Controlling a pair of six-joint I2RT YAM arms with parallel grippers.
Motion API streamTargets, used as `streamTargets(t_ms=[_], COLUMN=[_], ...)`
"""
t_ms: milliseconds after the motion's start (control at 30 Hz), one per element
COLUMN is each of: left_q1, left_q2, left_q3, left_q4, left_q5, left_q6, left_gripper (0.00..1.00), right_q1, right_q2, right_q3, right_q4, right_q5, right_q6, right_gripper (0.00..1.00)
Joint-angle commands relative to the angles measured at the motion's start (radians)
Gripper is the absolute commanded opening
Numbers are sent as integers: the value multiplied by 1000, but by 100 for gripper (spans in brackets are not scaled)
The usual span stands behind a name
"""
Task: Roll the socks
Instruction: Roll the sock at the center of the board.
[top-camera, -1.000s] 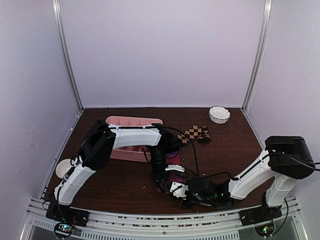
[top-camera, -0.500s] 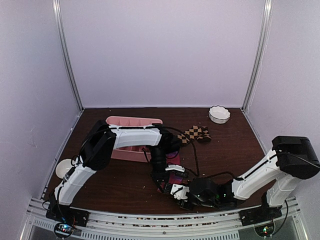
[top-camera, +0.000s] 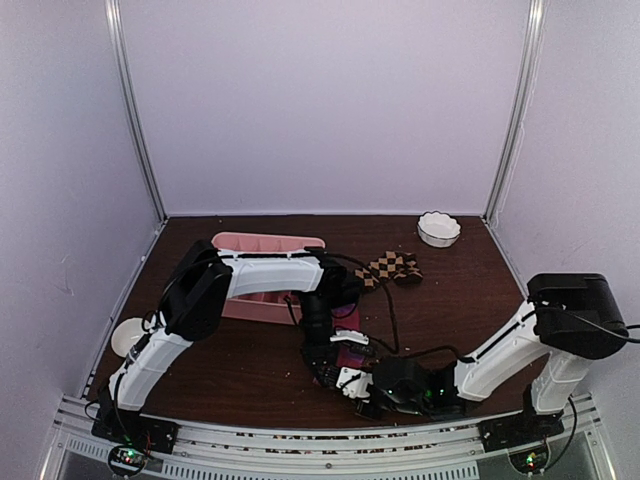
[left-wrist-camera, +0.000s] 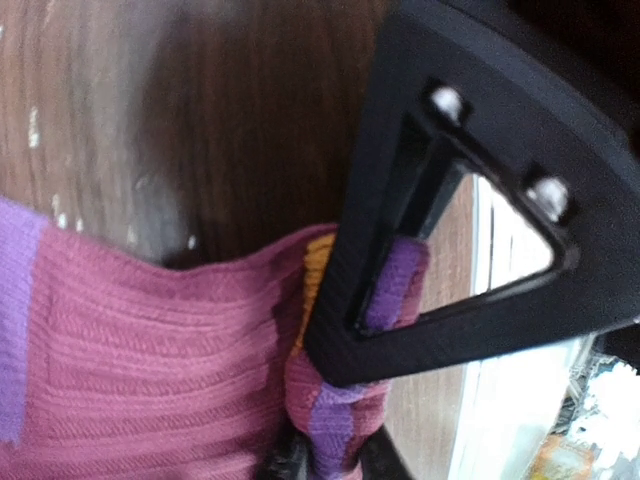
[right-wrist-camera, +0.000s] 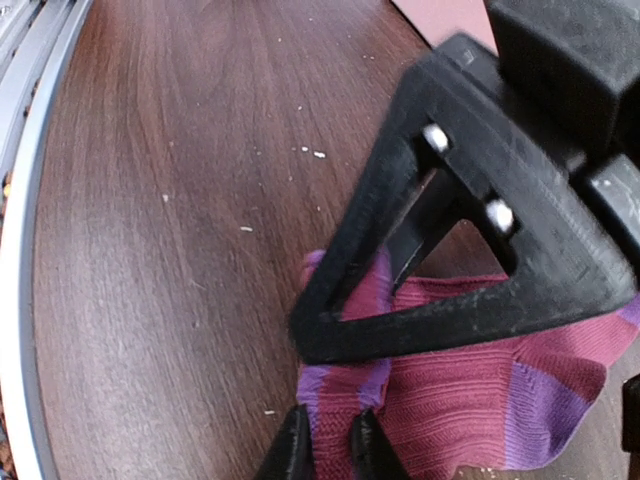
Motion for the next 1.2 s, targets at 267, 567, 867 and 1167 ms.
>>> streamTargets(t_ms=[267, 567, 867, 1167], left_q1=[2, 1, -28, -27], left_q2=[-180, -542, -549, -707], left_q3=[-316, -701, -743, -851], left_q4=[365, 730, 790, 889], left_q5=[-392, -385, -272, -266], left_q6=[-52, -37, 34, 119], left_gripper=[39, 41, 25, 41], right_q1=[-93, -136, -168, -185], right_q2=[94, 178, 242, 239], right_q3=[-110, -108, -137, -150], right_q4=[6, -16, 15, -25], right_q5=[-229, -329, -396, -404], right_q6=[228, 388, 500, 508], right_gripper=[0, 0, 0, 0])
